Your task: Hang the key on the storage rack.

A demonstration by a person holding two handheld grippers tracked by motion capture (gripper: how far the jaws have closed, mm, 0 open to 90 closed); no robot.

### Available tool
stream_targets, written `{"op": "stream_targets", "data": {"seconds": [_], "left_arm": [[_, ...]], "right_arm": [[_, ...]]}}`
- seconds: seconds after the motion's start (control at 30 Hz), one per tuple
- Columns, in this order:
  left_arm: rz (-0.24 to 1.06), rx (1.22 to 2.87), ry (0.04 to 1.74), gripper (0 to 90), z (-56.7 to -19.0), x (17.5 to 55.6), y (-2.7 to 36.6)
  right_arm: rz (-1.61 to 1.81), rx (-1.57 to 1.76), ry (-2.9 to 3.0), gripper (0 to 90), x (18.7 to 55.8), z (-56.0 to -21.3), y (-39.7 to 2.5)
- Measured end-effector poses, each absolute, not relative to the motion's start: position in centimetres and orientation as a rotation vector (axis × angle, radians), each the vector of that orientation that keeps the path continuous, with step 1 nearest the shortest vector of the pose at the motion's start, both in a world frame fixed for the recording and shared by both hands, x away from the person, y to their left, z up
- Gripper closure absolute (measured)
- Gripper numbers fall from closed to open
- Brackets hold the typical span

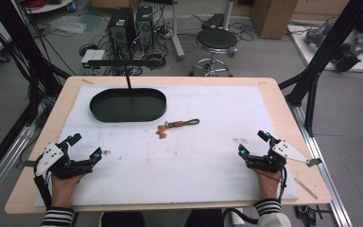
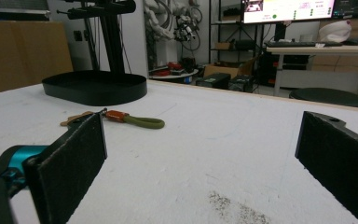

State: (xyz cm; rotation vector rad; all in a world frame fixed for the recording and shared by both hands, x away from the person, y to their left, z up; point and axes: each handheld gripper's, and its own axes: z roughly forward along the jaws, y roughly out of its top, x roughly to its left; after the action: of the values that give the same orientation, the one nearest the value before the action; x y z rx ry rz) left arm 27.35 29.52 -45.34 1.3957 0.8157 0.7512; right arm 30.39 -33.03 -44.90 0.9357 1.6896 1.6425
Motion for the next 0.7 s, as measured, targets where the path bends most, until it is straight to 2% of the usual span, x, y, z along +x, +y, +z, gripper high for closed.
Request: {"op": "stream_targets", "data": {"seconds": [0.33,0.7], "left_arm": [[0.759,1.402,0.81,1.7,-45.3,27.3,29.4],[0.759,1.407,0.81,1.7,-45.3,27.3,29.4]], "right_arm": [[1.649,0.93,1.771,0.9,32.0,-42.1,-33.1],[1.617,0.791,1.958,1.0,37.1,-36.6,-30.7]]}}
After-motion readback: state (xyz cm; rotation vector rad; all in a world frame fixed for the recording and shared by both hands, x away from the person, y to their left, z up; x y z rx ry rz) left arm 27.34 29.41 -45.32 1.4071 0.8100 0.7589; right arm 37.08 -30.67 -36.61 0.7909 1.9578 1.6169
